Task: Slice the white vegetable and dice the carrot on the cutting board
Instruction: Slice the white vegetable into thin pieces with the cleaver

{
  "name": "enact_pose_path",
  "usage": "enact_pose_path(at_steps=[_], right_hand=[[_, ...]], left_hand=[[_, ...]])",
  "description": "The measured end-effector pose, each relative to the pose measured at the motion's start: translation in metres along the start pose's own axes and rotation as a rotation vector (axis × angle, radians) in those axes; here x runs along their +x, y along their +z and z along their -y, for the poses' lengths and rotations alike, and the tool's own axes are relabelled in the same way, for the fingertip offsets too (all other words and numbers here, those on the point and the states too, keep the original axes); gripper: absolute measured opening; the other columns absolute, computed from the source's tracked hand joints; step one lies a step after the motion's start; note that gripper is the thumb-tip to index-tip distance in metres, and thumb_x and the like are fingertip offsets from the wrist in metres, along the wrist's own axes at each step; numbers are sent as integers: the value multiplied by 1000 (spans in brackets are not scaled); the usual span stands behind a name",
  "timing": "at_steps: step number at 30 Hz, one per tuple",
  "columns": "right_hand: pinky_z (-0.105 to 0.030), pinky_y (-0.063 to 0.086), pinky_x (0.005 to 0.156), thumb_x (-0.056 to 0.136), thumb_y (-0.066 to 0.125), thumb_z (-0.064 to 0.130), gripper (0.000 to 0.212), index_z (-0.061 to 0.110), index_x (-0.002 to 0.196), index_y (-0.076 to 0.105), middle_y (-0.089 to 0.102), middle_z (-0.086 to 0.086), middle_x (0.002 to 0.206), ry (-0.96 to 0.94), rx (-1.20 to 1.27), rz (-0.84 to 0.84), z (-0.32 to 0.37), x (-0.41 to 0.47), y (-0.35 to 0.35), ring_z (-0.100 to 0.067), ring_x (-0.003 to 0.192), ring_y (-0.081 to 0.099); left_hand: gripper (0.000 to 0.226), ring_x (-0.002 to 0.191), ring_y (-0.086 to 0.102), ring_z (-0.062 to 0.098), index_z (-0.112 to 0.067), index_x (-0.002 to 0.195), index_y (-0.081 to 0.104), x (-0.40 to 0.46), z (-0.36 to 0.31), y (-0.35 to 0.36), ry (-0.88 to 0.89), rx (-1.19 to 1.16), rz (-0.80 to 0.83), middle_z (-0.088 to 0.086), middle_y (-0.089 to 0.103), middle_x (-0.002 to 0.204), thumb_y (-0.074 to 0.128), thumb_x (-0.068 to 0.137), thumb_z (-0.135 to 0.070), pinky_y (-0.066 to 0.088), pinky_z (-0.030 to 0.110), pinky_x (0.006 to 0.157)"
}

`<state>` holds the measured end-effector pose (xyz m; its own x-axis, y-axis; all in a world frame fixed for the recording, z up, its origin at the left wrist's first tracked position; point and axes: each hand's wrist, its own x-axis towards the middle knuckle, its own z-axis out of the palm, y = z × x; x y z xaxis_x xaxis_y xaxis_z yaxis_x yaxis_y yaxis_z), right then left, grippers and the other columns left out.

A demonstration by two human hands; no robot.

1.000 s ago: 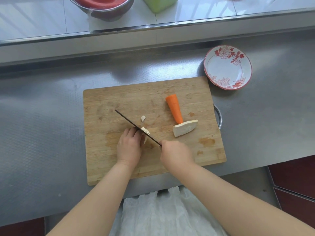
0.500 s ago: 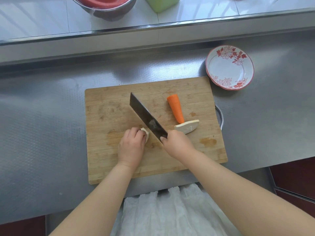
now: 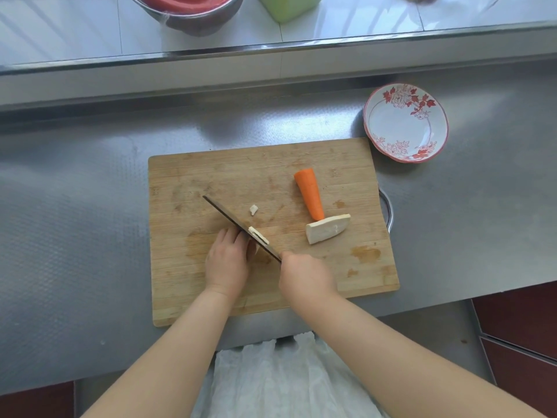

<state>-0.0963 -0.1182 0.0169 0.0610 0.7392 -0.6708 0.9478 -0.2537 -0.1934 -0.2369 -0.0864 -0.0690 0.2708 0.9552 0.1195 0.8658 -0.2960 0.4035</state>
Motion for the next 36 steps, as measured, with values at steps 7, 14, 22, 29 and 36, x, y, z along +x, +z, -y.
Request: enact_pose_path(at_steps=[7,14,22,29,36], right_hand=[[-32,44,70,96,44,19,23,13,114,58,65,-11,107,66,187,12,-2,28,-3,-32,99,61],[-29,34,57,93,41,12,28,20,114,57,66,-8,97,-33,29,-90,-19,7,5,-31,88,63],[-25,22,43,92,40,6,28,19,112,55,65,-7,90,-31,23,-67,-12,-9,5,-27,68,47],[-32,41,63,91,41,1,27,11,110,55,64,-9,104,31,23,38,3,3,-2,-29,92,61],[-33,49,70,97,44,26,24,17,112,60,66,-8,100,105,270,11,-11,21,1,-30,91,62]], left_hand=[[22,67,53,28,-7,74,62,-4,-1,3,-12,28,-33,9,57,77,50,86,-21,42,34,47],[8,68,56,31,-6,75,65,-2,-2,2,-22,34,-22,9,60,76,65,80,-12,43,31,50],[30,69,57,31,-4,77,65,-3,-3,-3,9,19,-15,10,60,75,45,82,-25,44,30,50],[28,71,58,32,-3,79,66,-2,-1,0,-26,13,4,11,62,81,48,83,-24,46,33,49],[20,67,54,26,-9,73,66,-6,0,3,2,15,-36,5,61,80,56,86,-21,41,31,46]])
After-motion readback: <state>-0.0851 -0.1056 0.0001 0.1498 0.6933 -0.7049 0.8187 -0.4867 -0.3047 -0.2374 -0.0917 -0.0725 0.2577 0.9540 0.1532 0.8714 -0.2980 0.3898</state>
